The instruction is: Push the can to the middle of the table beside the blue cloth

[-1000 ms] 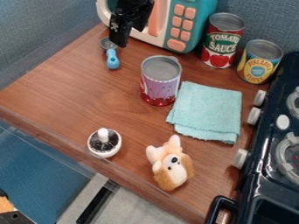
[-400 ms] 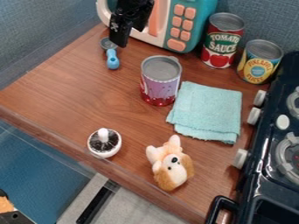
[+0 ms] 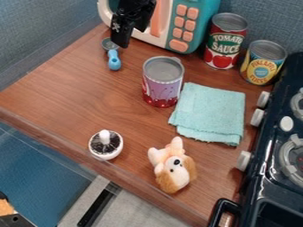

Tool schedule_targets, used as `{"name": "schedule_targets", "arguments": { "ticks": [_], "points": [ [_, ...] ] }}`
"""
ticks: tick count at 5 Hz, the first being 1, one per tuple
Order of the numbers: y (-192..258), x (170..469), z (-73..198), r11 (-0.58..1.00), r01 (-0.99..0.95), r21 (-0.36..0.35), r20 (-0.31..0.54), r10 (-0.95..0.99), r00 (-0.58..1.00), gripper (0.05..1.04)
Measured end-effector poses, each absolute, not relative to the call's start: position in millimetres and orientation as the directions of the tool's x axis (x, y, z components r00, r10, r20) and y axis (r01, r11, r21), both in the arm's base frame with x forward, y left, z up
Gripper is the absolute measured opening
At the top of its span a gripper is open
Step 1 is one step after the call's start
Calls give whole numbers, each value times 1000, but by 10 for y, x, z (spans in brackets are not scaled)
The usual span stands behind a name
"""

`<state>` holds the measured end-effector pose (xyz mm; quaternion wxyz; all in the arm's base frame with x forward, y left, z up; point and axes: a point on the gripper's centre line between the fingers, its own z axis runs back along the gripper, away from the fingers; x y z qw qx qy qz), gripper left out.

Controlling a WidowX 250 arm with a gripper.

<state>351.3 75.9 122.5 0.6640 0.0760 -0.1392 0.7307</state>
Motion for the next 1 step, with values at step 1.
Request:
{"name": "schedule_targets", "arguments": {
  "ticks": [1],
  "points": [
    [757, 3513, 1225, -80, -992, -102, 295, 950, -107, 999]
  ]
}}
